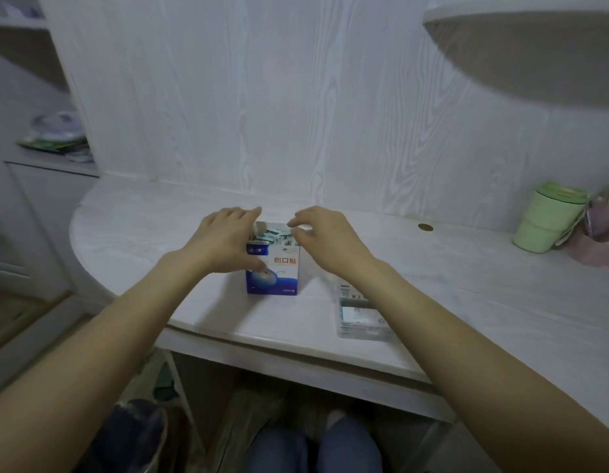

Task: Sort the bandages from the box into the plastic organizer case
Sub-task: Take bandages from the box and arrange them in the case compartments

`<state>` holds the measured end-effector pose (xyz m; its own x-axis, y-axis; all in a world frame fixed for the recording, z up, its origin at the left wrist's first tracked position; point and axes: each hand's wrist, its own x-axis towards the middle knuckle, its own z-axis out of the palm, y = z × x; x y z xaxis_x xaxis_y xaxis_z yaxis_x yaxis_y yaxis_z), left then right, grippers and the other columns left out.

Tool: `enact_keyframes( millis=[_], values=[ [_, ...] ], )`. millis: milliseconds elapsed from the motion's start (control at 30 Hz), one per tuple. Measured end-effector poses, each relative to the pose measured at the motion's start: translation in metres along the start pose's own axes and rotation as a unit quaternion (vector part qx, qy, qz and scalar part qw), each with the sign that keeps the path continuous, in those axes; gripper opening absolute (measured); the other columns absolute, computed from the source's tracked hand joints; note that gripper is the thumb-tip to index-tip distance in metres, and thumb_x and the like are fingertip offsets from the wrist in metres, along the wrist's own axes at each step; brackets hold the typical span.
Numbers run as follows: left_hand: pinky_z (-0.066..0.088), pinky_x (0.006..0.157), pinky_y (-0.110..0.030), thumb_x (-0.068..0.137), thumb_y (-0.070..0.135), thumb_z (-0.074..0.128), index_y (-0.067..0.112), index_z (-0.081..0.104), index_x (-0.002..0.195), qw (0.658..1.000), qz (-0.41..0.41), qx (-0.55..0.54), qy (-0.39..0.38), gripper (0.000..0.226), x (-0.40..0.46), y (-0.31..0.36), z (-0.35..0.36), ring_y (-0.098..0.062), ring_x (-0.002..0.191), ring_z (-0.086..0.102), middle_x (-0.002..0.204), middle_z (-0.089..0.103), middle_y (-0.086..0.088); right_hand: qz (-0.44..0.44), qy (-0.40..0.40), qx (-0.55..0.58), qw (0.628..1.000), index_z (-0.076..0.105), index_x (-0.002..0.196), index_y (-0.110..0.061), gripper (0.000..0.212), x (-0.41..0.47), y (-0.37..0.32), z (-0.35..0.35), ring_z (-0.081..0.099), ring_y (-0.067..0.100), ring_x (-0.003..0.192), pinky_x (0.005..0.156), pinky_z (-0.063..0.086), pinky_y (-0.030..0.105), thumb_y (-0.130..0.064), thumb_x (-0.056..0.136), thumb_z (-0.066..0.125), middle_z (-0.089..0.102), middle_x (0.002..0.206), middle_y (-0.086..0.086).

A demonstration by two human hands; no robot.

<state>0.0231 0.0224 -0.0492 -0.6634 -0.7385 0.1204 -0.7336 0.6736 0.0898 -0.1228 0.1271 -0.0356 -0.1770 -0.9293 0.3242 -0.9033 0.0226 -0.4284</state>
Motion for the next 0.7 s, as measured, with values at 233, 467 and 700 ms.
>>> enact_keyframes(
  millis=[233, 467, 700],
  values=[
    [0.026, 0.100, -0.031, 0.062, 0.052, 0.080, 0.019, 0.043, 0.134, 0.988, 0.067, -0.066, 0.118, 0.088, -0.015, -0.006, 0.014, -0.018, 0.124, 0.034, 0.127, 0.049, 0.003, 0.012, 0.023, -0.031, 0.999, 0.070, 0.106, -0.017, 0.020, 0.009, -0.004, 0.016, 0.056, 0.019, 0.096, 0.076, 0.043, 0.028, -0.025, 0.089, 0.063, 0.056, 0.102, 0.002],
    [0.023, 0.095, -0.027, 0.061, 0.043, 0.082, 0.017, 0.050, 0.127, 0.966, 0.111, -0.097, 0.213, 0.078, -0.031, -0.007, 0.032, -0.020, 0.120, 0.038, 0.122, 0.054, 0.002, -0.043, 0.045, -0.138, 0.988, 0.070, 0.093, -0.026, 0.011, 0.001, -0.017, 0.027, 0.049, 0.015, 0.097, 0.079, 0.024, 0.030, -0.025, 0.088, 0.060, 0.051, 0.086, -0.009],
    [0.023, 0.088, -0.024, 0.064, 0.041, 0.081, 0.019, 0.047, 0.129, 0.966, 0.109, -0.105, 0.209, 0.076, -0.034, -0.005, 0.033, -0.016, 0.117, 0.036, 0.124, 0.050, 0.005, -0.111, 0.099, -0.258, 0.955, 0.066, 0.080, -0.018, 0.013, -0.001, -0.021, 0.037, 0.054, 0.021, 0.087, 0.081, 0.030, 0.036, -0.013, 0.084, 0.056, 0.063, 0.081, -0.004]
  ],
)
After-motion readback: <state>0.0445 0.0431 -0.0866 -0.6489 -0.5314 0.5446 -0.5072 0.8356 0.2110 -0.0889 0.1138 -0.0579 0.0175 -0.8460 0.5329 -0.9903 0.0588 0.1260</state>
